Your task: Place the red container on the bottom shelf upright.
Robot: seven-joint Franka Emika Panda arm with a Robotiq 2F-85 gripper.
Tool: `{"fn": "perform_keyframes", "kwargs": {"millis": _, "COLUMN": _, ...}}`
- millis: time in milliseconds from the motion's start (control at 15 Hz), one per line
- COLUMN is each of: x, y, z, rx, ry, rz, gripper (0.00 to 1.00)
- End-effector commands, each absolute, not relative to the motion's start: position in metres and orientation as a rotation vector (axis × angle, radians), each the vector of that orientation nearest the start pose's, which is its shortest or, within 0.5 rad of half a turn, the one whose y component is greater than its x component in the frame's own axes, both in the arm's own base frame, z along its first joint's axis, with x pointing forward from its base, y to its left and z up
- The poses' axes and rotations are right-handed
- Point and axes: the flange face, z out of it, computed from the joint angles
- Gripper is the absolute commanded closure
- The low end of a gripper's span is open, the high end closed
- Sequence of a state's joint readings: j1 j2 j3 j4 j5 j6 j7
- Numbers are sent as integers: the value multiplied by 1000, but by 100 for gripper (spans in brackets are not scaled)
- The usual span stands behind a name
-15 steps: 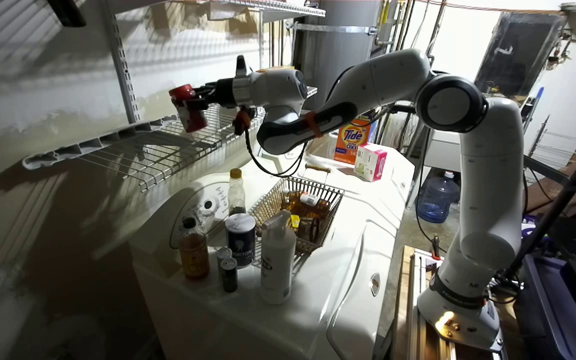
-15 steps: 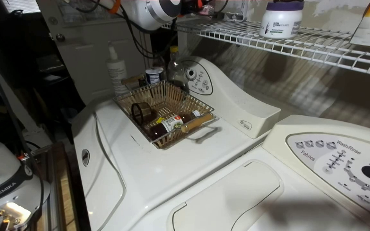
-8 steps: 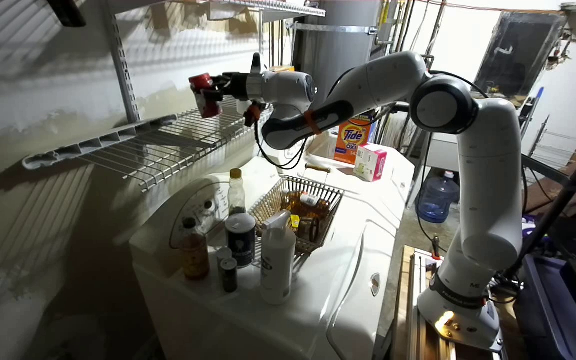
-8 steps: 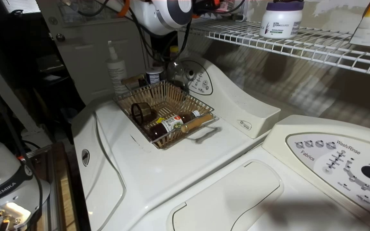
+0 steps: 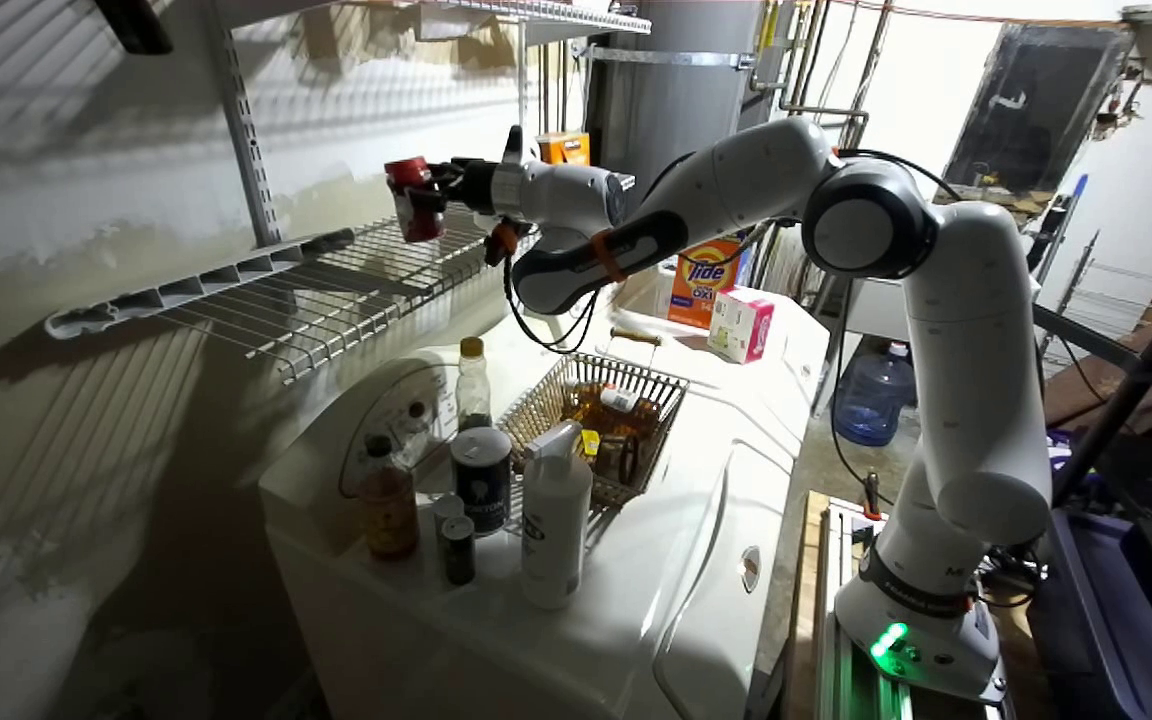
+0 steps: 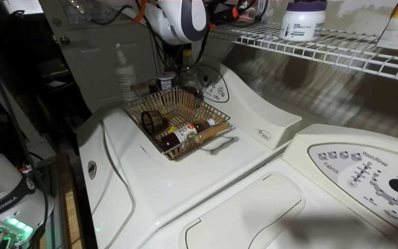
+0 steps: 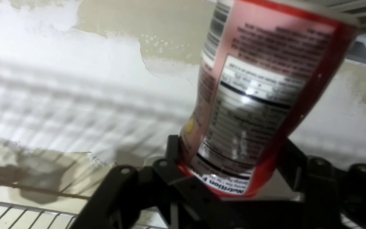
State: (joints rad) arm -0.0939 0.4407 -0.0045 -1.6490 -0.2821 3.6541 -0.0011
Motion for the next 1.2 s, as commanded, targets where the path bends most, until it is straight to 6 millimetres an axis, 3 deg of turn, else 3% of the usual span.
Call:
{"fn": "perform_keyframes", "kwargs": {"millis": 0, "x": 685, "y": -27, "z": 542, "rx": -2300, "ry": -338, "rz": -2329, "gripper": 51}}
{"fn": "perform_keyframes", "kwargs": {"millis": 400, "x": 677, "y": -33, "z": 523, "rx": -2295, "ry": -333, "rz": -2347, "gripper": 51}}
{"fn": "perform_keyframes", "kwargs": {"millis": 467, "x": 676, "y": -32, "z": 523, "rx": -2280, "ry": -335, "rz": -2356, "gripper": 6}}
{"fn": "perform_keyframes", "kwargs": {"millis": 600, "x": 672, "y": -26, "z": 528, "rx": -2256, "ry": -348, "rz": -2361, "gripper": 1}}
{"fn": "perform_keyframes", "kwargs": {"millis": 1133, "x": 660, "y": -2, "z": 568, "rx": -2277, "ry": -470, "rz": -2352, "gripper": 0}}
